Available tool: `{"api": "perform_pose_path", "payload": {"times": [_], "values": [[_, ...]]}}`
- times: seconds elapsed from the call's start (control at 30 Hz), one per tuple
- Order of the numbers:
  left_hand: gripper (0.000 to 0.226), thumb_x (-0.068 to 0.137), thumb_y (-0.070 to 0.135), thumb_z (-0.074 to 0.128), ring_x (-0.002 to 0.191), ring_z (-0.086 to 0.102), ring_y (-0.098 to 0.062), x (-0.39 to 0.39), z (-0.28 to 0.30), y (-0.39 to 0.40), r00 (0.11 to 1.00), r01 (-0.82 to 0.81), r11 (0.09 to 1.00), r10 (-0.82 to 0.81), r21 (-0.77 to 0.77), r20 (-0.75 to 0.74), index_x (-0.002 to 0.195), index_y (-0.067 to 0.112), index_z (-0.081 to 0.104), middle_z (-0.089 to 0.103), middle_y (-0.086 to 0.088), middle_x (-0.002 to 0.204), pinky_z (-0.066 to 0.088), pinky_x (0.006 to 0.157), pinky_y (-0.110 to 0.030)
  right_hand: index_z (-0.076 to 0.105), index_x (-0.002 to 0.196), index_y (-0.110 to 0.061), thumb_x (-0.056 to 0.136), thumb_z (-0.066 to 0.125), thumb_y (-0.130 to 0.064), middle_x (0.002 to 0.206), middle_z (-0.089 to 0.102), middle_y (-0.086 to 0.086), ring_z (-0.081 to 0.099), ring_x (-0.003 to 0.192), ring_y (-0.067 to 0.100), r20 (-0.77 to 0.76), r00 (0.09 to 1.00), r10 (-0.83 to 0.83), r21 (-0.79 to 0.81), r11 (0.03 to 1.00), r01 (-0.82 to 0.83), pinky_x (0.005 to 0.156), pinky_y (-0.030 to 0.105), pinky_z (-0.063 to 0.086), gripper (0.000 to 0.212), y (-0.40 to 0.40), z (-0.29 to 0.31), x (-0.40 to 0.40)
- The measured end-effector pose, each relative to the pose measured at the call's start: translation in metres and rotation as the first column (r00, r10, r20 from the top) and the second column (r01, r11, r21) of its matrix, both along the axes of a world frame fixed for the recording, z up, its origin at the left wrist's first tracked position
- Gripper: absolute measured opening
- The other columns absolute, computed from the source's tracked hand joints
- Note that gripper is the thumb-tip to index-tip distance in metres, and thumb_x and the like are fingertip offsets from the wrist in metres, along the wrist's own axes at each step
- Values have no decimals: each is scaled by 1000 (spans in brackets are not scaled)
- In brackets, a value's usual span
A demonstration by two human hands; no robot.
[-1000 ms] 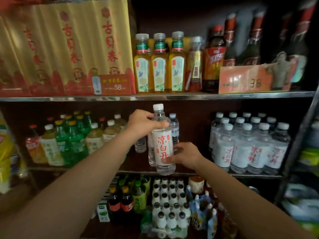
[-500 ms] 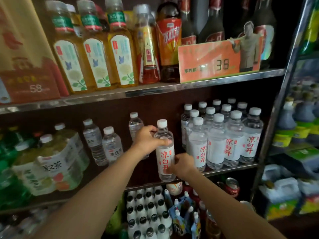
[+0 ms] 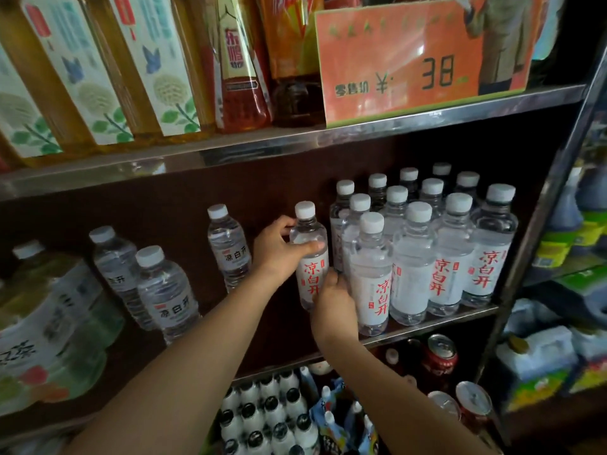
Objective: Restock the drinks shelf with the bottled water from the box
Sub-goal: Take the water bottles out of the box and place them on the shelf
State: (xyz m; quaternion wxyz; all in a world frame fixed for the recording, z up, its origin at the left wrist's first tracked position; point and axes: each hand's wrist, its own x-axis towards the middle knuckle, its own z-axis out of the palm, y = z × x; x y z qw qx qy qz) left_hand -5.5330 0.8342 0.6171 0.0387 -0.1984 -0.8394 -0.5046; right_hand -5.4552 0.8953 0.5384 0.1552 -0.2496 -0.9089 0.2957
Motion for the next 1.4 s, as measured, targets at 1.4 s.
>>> {"api": "perform_pose_path", "payload": {"times": [1.4], "values": [[41, 86, 24, 68, 101, 61, -16, 56, 18, -141, 972, 129, 975, -89, -179, 218, 123, 10, 58, 63, -4, 110, 47, 88, -24, 49, 134, -12, 89, 61, -21, 131, 56, 11, 52, 122, 25, 376, 857, 352, 65, 913, -403, 94, 24, 42, 47, -40, 96, 37]]}}
